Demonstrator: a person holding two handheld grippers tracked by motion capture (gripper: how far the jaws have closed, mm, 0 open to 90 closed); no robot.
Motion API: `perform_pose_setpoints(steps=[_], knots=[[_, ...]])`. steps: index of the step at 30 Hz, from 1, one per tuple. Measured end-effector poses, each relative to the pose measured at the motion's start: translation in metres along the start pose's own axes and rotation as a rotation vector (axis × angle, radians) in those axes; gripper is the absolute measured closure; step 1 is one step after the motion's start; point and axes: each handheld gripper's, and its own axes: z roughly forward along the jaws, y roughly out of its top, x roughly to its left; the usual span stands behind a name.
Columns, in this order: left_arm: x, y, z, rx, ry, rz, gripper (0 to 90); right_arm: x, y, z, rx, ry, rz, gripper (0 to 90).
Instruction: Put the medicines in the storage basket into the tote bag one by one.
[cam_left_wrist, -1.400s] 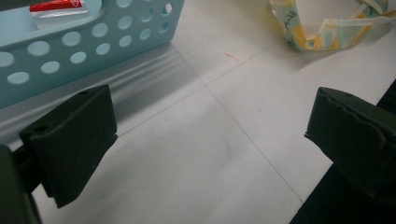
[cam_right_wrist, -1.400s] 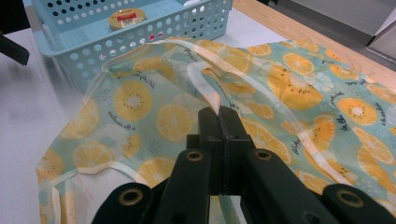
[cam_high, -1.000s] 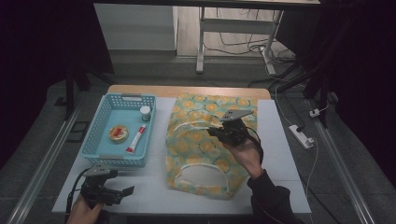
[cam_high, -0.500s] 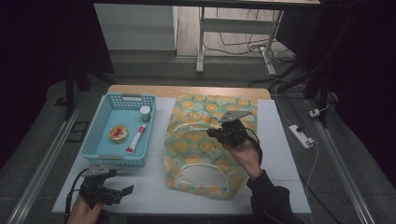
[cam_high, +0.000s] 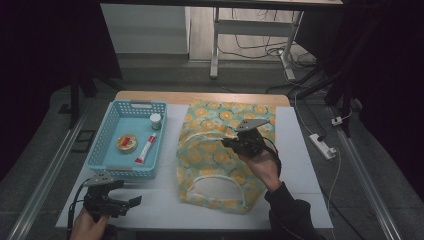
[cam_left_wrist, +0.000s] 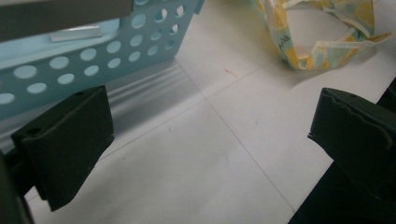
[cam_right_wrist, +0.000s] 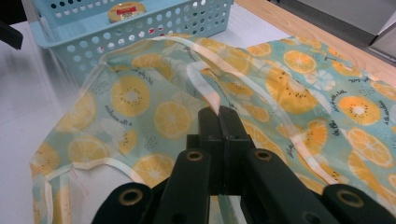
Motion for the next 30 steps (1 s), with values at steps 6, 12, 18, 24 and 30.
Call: perform_pose_setpoints(steps=[6, 12, 18, 24, 30], knots=[[-0.007, 0.006, -0.006, -0.015, 0.007, 0.042, 0.5, -0.001, -0.001, -0.001, -0.004, -0.002, 0.006, 90.0], [-0.01, 0.014, -0.01, -0.028, 0.02, 0.075, 0.6, 0.0, -0.001, 0.0, -0.003, 0.011, 0.01, 90.0], [-0.011, 0.023, -0.012, -0.039, 0.041, 0.1, 0.3, -0.001, 0.0, -0.001, -0.012, 0.017, 0.013, 90.0], [-0.01, 0.032, -0.012, -0.047, 0.06, 0.123, 0.3, -0.001, -0.001, 0.0, -0.006, 0.019, 0.017, 90.0], [-0.004, 0.043, -0.01, -0.07, 0.062, 0.128, 0.1, -0.001, -0.001, 0.0, -0.006, 0.022, 0.015, 90.0]])
